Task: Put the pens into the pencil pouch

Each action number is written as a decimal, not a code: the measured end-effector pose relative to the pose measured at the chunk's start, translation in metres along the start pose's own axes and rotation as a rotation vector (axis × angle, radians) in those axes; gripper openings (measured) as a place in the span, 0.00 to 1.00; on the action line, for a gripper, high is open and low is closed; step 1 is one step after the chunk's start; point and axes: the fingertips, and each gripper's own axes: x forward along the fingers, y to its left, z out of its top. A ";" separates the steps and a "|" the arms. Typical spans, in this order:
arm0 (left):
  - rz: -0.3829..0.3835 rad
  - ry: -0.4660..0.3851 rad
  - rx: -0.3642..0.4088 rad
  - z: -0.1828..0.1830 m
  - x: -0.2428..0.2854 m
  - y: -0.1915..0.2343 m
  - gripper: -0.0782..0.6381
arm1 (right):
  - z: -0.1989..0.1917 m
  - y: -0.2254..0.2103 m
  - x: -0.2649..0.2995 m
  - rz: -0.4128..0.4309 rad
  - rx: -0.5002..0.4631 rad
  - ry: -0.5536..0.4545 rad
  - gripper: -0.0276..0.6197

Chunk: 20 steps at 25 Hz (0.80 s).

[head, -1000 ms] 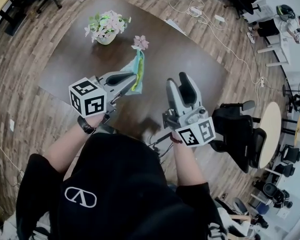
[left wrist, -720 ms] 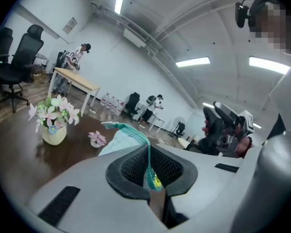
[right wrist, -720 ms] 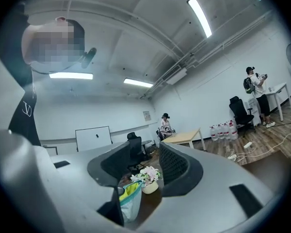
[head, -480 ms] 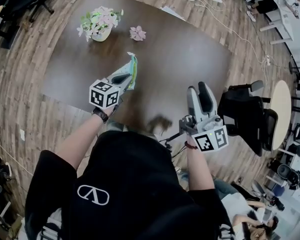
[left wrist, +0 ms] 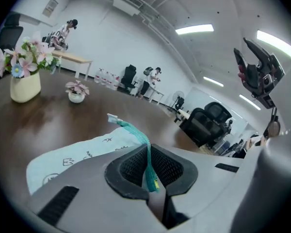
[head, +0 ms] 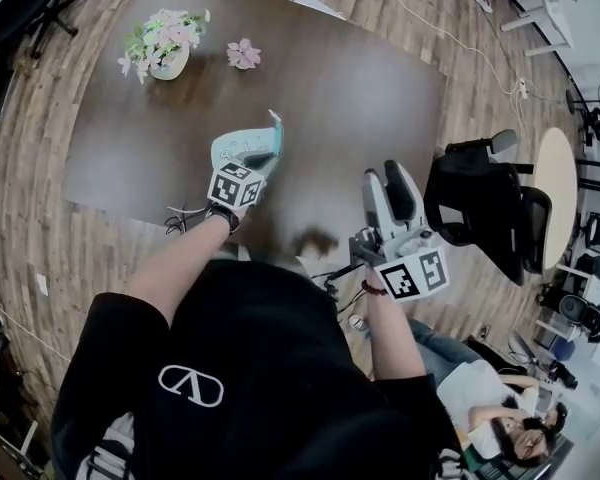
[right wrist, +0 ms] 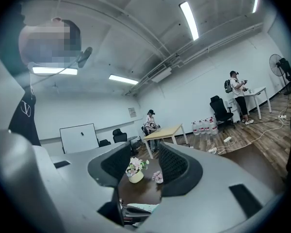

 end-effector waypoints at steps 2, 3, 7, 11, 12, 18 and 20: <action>-0.029 0.000 0.007 -0.003 0.008 -0.007 0.14 | -0.003 -0.003 -0.002 -0.003 0.006 0.004 0.32; -0.039 -0.008 0.012 -0.003 0.009 -0.009 0.15 | -0.004 -0.004 -0.003 -0.004 0.010 0.004 0.32; -0.042 -0.068 0.020 0.011 -0.001 -0.018 0.18 | -0.011 -0.003 -0.003 0.015 0.021 0.013 0.32; -0.025 -0.212 0.079 0.055 -0.046 -0.029 0.17 | -0.021 0.012 0.007 0.070 -0.002 0.030 0.32; -0.020 -0.259 0.098 0.069 -0.062 -0.032 0.17 | -0.024 0.017 0.010 0.085 -0.015 0.035 0.32; 0.055 -0.571 0.251 0.156 -0.189 -0.060 0.17 | -0.031 0.045 0.029 0.157 -0.105 0.045 0.30; 0.099 -0.652 0.310 0.176 -0.229 -0.072 0.16 | -0.030 0.053 0.035 0.174 -0.131 0.041 0.28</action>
